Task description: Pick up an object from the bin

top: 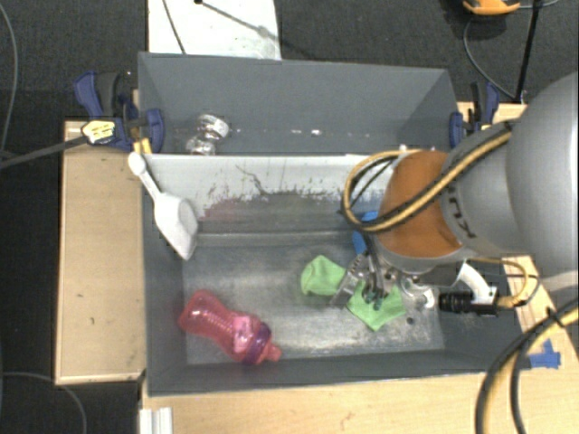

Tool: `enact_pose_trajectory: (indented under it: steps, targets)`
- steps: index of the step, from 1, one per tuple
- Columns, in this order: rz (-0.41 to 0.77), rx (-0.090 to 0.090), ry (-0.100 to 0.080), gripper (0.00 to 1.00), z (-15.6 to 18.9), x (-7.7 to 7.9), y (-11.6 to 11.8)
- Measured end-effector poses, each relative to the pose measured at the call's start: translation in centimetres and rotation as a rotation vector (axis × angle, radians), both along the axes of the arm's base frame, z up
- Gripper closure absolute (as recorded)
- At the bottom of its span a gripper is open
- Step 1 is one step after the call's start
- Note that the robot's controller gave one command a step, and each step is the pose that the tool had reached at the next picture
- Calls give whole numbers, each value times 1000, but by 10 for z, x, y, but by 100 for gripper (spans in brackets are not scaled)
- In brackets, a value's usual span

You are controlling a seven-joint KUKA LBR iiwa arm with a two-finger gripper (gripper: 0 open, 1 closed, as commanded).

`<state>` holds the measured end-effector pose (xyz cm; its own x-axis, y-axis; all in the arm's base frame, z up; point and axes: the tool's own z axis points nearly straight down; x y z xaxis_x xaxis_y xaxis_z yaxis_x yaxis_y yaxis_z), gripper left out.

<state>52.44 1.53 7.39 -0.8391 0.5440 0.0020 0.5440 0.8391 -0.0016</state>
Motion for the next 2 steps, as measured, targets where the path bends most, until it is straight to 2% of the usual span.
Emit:
enact_pose_trajectory:
  steps: [1, 2]
  targets:
    - [1, 0, 5, 100, 21, -1, 0]
    - [1, 0, -3, 100, 37, 1, 0]
